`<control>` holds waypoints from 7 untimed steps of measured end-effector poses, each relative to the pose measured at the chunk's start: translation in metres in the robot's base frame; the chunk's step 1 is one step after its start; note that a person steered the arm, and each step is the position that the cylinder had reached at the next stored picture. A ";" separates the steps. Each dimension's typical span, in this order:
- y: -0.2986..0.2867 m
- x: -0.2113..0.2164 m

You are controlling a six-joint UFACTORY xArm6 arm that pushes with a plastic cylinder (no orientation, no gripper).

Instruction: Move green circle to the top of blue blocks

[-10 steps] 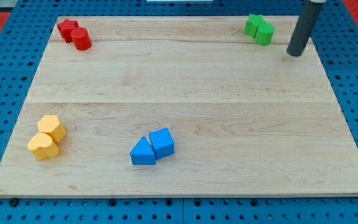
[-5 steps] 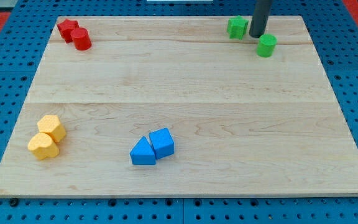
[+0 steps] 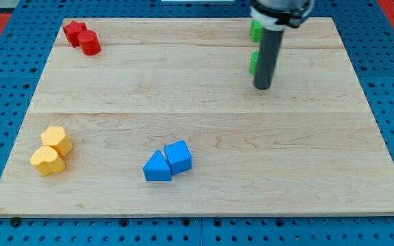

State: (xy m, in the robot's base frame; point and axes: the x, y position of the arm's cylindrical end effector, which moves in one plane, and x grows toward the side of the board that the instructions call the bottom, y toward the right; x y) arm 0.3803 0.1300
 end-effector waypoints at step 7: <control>-0.170 -0.047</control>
